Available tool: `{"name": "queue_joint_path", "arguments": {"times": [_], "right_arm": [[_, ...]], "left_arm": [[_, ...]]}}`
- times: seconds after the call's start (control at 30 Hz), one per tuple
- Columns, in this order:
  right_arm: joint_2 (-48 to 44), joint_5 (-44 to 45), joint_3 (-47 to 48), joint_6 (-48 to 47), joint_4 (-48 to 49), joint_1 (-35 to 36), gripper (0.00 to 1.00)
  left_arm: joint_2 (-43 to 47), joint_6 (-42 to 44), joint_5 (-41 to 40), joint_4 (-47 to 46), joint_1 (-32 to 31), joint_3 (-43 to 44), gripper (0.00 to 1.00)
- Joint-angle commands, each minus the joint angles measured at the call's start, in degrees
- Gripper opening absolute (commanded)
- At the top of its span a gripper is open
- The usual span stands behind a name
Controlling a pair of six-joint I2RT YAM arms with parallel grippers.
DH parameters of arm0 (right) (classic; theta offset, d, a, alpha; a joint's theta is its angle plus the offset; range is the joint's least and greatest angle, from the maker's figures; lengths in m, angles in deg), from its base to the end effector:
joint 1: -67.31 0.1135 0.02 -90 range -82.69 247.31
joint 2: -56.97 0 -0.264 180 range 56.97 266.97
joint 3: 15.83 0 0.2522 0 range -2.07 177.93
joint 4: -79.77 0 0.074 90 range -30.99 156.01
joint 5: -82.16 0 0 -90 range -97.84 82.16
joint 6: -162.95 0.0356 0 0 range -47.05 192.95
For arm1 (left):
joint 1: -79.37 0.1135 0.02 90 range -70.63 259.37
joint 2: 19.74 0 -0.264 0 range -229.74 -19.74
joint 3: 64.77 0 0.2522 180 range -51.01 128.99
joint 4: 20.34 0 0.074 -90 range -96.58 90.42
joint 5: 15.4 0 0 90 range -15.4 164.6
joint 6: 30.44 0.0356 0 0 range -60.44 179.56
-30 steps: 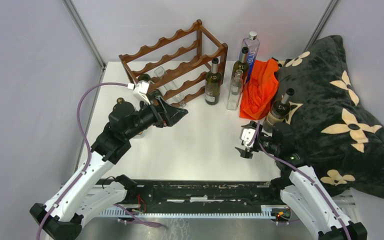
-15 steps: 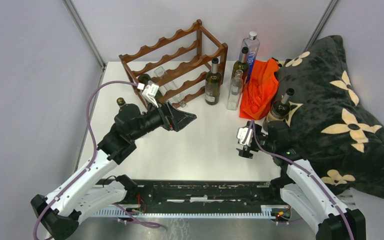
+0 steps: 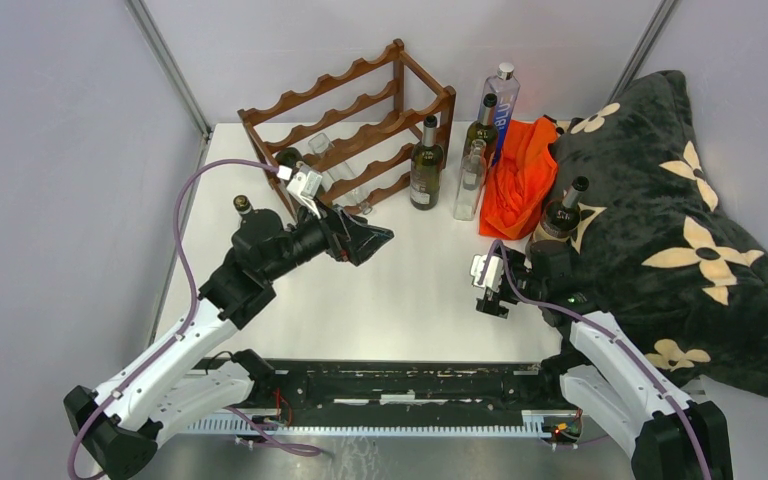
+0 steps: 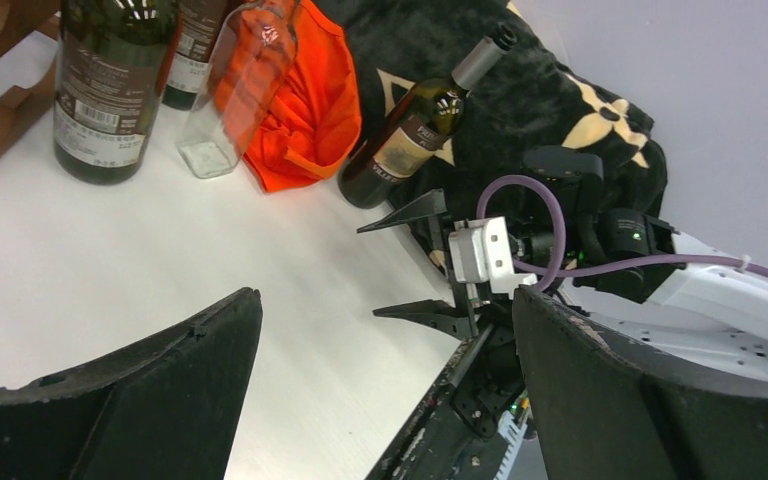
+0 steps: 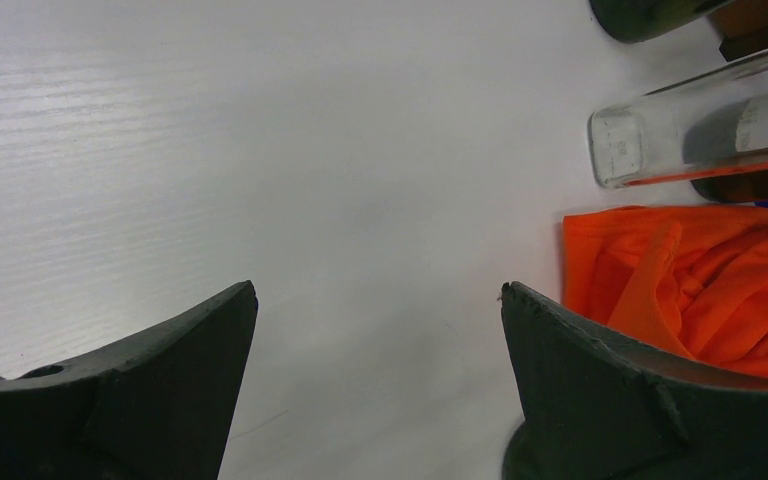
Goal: Put the wine bottle on the wine rack
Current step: Pick up the wine bottle from the center of the board.
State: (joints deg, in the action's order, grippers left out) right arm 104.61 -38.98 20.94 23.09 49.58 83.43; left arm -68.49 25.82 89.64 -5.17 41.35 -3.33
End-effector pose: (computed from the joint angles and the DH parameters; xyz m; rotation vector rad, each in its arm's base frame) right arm 0.1568 0.0645 0.1924 -1.4092 1.6666 0.2914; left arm 0.1521 -0.1306 0.3627 0.2834 1.7221 -1.1570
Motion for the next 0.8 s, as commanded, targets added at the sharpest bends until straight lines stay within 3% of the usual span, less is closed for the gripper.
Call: {"name": "queue_joint_path", "arguments": {"times": [0.0,0.77], "right_arm": [[-0.1,2.0,1.3,-1.3,0.8,0.3,0.98],[-0.1,2.8,0.5,-1.9,1.2,0.8,0.98]], "left_arm": [[0.1,4.9,-3.3,-3.1,-0.3,-0.3,1.00],[-10.2,10.2,-2.9,-6.7,-0.3,4.4,1.00]]}}
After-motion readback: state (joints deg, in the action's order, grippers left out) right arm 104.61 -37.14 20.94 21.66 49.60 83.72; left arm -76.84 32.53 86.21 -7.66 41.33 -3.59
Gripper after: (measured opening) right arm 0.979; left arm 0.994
